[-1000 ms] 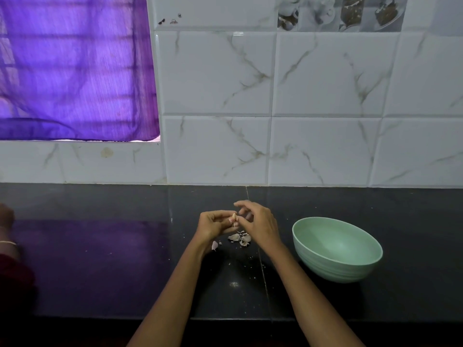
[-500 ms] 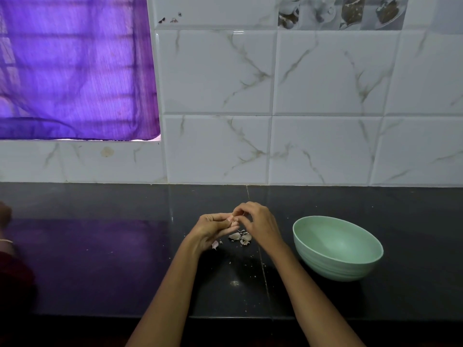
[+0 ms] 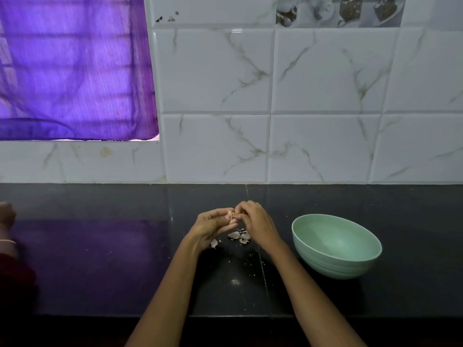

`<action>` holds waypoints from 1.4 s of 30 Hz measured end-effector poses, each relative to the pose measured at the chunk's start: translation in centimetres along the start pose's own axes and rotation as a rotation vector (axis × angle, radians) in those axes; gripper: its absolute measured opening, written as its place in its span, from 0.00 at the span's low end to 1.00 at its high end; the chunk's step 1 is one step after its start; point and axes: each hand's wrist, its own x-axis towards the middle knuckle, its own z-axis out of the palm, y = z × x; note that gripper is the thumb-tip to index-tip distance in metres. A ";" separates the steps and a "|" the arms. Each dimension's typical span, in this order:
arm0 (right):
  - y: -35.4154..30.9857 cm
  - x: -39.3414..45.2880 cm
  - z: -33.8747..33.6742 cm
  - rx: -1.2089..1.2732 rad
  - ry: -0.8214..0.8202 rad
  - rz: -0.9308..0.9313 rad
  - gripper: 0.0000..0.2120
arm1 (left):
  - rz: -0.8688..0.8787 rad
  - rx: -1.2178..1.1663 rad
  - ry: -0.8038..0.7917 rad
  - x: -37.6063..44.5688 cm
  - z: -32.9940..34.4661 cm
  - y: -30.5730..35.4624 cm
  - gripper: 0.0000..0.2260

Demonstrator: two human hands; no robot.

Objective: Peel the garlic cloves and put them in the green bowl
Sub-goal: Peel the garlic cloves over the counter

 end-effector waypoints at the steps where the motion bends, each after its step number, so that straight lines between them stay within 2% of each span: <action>1: 0.0 0.0 0.0 0.032 0.032 0.015 0.04 | 0.013 -0.006 0.009 0.0 0.0 0.0 0.09; 4: 0.1 0.1 0.2 0.131 0.112 0.057 0.10 | 0.041 -0.011 0.016 0.1 -0.1 -0.1 0.07; 9: 0.1 0.1 0.8 0.179 0.102 0.063 0.07 | 0.058 -0.002 0.026 0.3 0.0 -0.1 0.08; 14: 0.2 0.2 0.8 0.225 0.167 0.092 0.03 | 0.074 -0.010 0.011 0.2 0.5 -0.2 0.09; 25: -0.3 0.0 0.6 0.320 0.215 0.090 0.02 | 0.102 -0.023 0.007 0.6 0.8 -0.5 0.07; 31: -0.4 -0.1 0.4 0.217 0.199 0.084 0.04 | 0.138 0.112 0.035 0.7 0.7 -1.0 0.05; 36: -0.4 0.0 0.3 0.201 0.240 0.134 0.06 | 0.177 0.015 0.178 0.8 0.2 -0.7 0.04; 40: 0.0 0.1 0.1 0.167 0.303 0.193 0.12 | 0.163 -0.053 0.172 0.9 -0.1 -0.7 0.03; 42: 0.2 0.1 0.1 0.095 0.272 0.178 0.08 | 0.161 -0.053 0.176 1.0 0.0 -0.7 0.03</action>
